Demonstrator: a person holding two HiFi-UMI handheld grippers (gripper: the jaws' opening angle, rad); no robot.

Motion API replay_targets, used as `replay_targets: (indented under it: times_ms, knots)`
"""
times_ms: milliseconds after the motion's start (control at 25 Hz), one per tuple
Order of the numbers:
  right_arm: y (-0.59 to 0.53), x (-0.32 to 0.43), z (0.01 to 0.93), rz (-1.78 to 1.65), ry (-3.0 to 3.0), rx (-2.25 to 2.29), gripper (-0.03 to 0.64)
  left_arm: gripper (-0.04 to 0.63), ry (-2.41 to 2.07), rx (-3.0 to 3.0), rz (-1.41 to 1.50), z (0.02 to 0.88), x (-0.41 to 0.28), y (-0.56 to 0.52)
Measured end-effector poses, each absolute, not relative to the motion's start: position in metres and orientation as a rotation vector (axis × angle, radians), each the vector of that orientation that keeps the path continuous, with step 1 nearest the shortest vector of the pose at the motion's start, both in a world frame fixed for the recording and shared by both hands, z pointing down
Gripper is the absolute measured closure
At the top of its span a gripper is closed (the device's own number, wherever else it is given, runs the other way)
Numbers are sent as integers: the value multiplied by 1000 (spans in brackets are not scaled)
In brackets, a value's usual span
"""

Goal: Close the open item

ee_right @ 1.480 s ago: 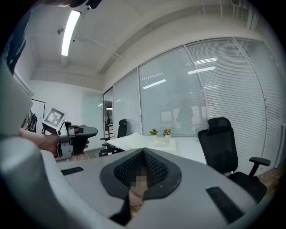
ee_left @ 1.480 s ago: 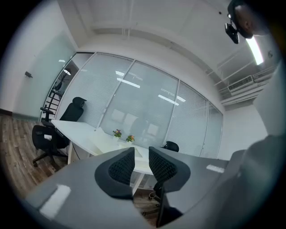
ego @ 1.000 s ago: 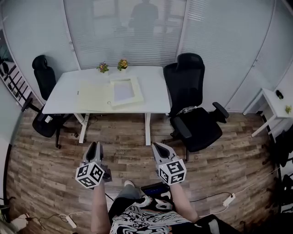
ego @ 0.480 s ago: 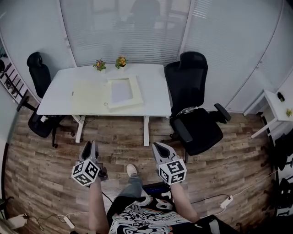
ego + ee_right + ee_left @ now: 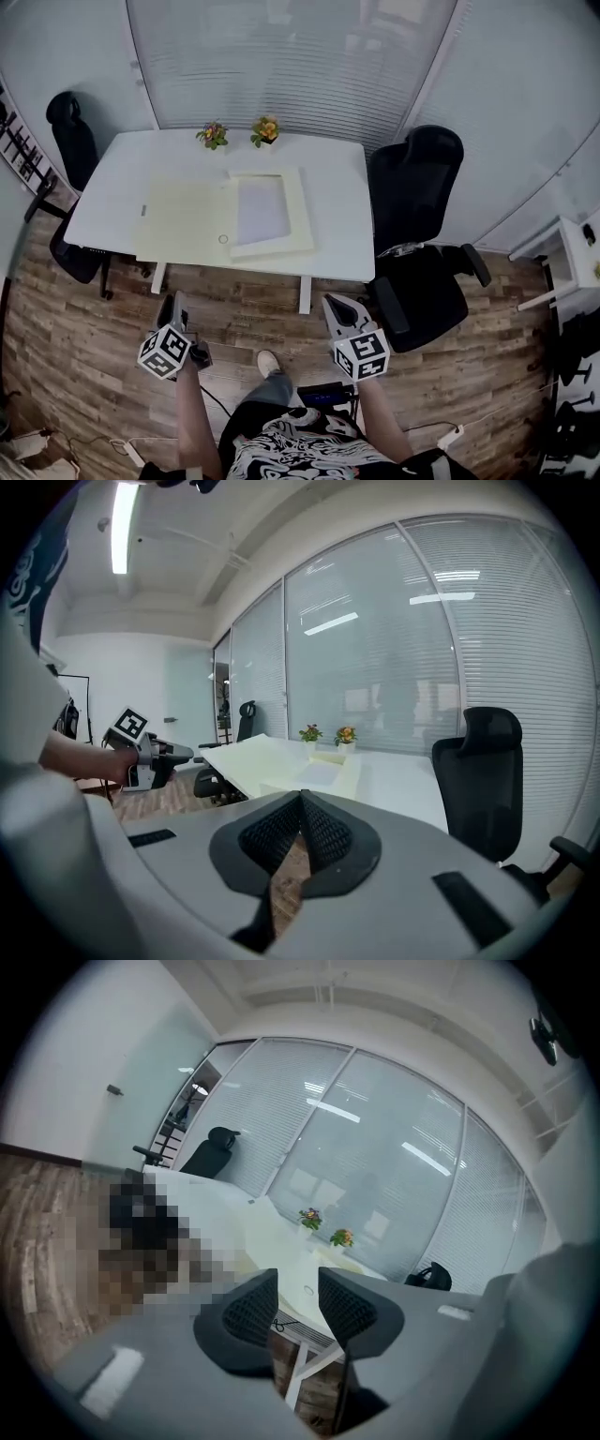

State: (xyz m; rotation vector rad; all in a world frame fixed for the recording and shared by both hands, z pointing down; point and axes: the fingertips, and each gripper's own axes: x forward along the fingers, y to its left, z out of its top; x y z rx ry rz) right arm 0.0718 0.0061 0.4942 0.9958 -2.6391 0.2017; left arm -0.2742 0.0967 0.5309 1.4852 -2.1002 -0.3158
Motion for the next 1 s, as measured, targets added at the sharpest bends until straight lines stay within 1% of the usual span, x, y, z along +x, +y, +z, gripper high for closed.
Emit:
replay_targets:
  times_ms: [280,640,800,1000]
  knots:
    - [-53,53,520,236,-2567,989,615,436,-2062,1308,-406,569,-325,59]
    - [-89,44,526,163,-2514,944,614,412,-2001,1209,-497,604,-360,36]
    - [-108,48,522,129,-2498,924,614,399,-1949,1164,-617,616,-371,28]
    - [-135,37,536,166,-2511,859,614,385,-1968,1130,-722,615,-386,13]
